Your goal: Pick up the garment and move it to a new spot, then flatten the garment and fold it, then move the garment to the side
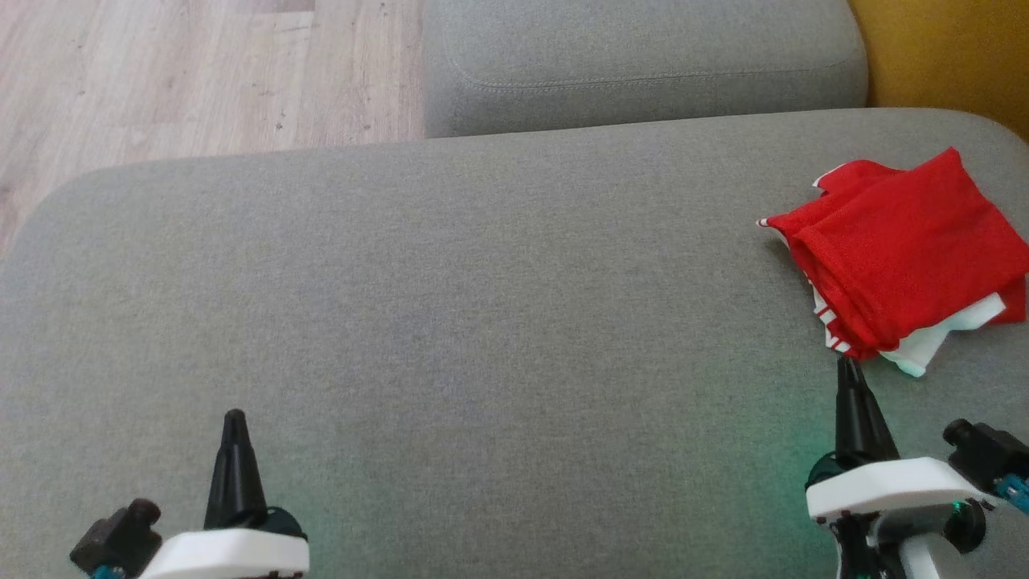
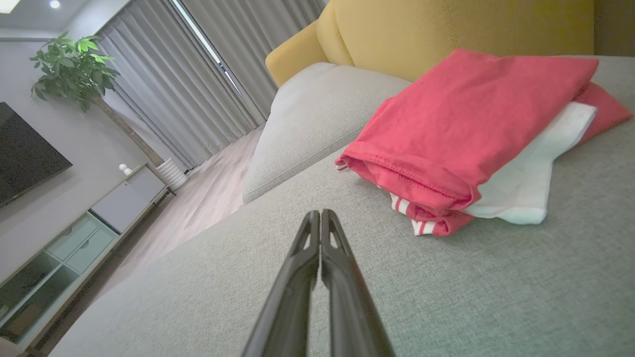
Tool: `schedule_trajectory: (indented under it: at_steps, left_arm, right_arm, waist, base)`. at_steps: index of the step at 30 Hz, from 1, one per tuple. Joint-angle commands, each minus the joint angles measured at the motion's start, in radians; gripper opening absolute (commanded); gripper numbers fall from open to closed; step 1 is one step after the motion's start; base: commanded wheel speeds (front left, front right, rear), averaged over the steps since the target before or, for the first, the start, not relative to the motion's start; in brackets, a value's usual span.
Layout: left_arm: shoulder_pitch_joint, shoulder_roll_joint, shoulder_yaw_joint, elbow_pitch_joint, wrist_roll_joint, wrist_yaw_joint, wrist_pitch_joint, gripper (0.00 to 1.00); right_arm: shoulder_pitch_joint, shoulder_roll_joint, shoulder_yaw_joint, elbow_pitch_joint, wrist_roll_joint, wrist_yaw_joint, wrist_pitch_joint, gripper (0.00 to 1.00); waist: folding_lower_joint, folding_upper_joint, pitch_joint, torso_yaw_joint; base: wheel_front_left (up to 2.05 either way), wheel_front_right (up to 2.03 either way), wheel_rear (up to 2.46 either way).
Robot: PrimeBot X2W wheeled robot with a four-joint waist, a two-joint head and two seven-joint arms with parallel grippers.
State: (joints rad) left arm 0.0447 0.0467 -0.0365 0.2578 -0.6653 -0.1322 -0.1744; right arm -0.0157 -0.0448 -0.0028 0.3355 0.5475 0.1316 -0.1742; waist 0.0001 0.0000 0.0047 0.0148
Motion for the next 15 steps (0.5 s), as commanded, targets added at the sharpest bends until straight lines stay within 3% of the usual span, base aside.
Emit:
schedule_trajectory:
  at_steps: [1, 15]
  left_arm:
    - [-0.052, 0.001, 0.016, -0.027, -0.025, 0.001, 0.009, 0.00]
    - [-0.067, 0.002, 0.036, -0.025, -0.162, 0.001, 0.050, 0.00]
  right_arm:
    - [-0.056, -0.006, -0.002, -0.038, 0.031, 0.000, 0.010, 0.00]
    - [-0.061, -0.007, -0.016, -0.046, 0.186, 0.000, 0.050, 0.00]
  waist:
    - [0.0000, 0.0000, 0.000, 0.000]
    - [0.0000, 0.0000, 0.000, -0.002]
  base:
    - [0.00, 0.00, 0.00]
    - [0.00, 0.00, 0.00]
